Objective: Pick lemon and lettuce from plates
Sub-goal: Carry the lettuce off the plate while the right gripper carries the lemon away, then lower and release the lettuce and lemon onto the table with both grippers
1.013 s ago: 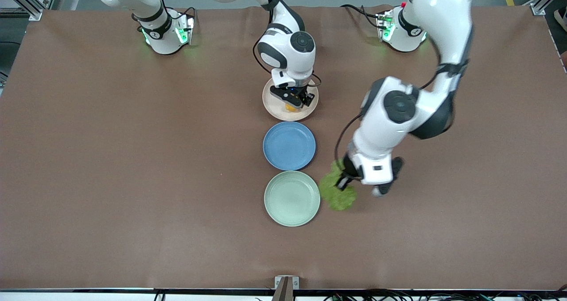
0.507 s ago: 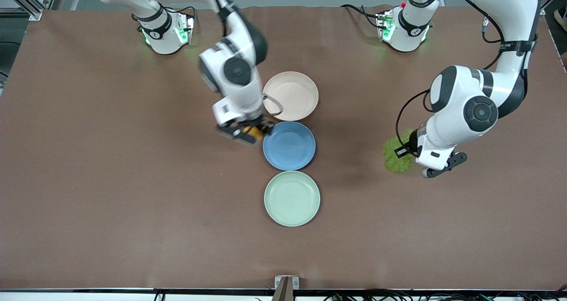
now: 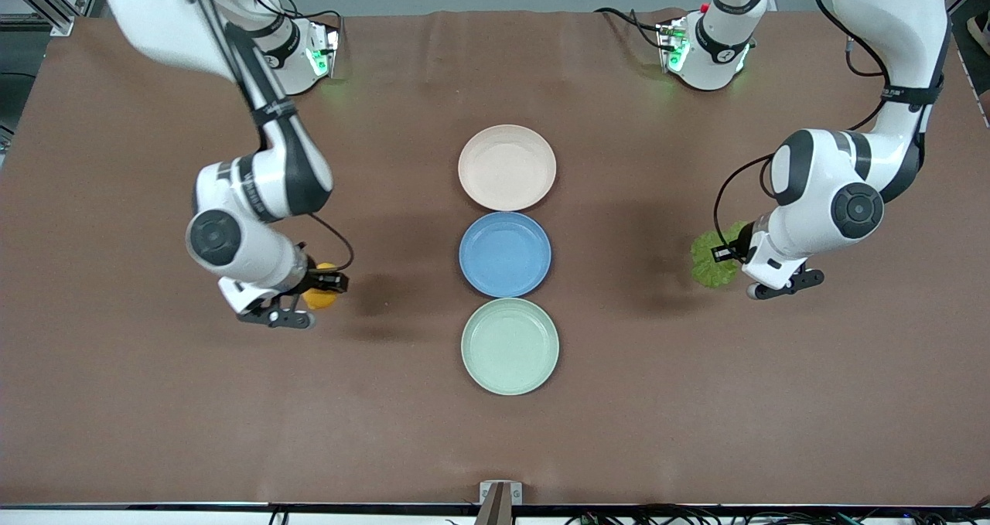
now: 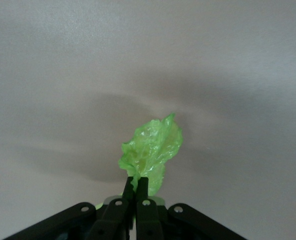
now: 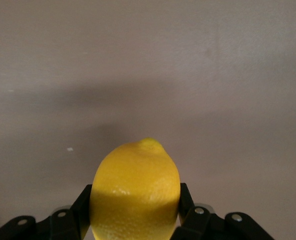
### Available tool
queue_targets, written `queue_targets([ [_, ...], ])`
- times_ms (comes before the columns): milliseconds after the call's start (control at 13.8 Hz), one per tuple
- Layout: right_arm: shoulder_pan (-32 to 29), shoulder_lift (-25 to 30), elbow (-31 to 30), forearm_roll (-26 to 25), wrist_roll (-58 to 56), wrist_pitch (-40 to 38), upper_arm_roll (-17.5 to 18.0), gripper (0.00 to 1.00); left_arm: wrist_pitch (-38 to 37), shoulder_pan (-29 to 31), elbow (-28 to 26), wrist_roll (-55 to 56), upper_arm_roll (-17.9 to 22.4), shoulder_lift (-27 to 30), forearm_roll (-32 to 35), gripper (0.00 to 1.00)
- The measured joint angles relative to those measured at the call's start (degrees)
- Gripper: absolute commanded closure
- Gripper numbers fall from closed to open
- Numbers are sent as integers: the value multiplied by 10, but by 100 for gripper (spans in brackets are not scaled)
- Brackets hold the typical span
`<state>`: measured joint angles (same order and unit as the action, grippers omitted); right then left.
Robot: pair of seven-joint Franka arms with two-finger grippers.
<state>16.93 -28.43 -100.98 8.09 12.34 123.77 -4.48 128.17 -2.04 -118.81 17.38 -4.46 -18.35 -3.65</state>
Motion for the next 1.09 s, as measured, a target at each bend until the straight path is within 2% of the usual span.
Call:
queue_targets([
  [217, -43, -27, -9, 8, -87, 27, 1, 99, 35, 4, -11, -18, 0, -23, 0, 93],
  [289, -50, -30, -18, 8, -103, 39, 1, 99, 48, 6, -15, -21, 0, -30, 0, 85],
  [362, -55, -31, -32, 8, -120, 51, 1, 99, 58, 8, -19, -24, 0, -36, 0, 82],
  [434, -59, -31, -46, 8, -134, 59, 1, 99, 65, 9, -22, -26, 0, -41, 0, 54],
  [507, -64, -30, -58, 8, -145, 65, 1, 99, 69, 9, -24, -26, -1, -44, 0, 9],
  [579, -69, -28, -71, 8, -158, 72, 1, 99, 69, 9, -24, -26, -1, -44, 0, 0],
  [796, -81, -10, -112, 8, -178, 95, 1, 99, 61, 9, -22, -33, -3, -33, 0, 0],
  [941, -81, 1, -137, 8, -179, 106, 2, 96, 24, 9, -14, -35, -3, -11, 0, 0],
  [1013, -81, 4, -146, 8, -179, 112, 2, 88, 1, 9, -8, -36, -3, 4, 0, 0],
  [1086, -81, 5, -153, 8, -179, 117, 2, 59, -22, 9, -2, -36, -3, 22, 0, 0],
])
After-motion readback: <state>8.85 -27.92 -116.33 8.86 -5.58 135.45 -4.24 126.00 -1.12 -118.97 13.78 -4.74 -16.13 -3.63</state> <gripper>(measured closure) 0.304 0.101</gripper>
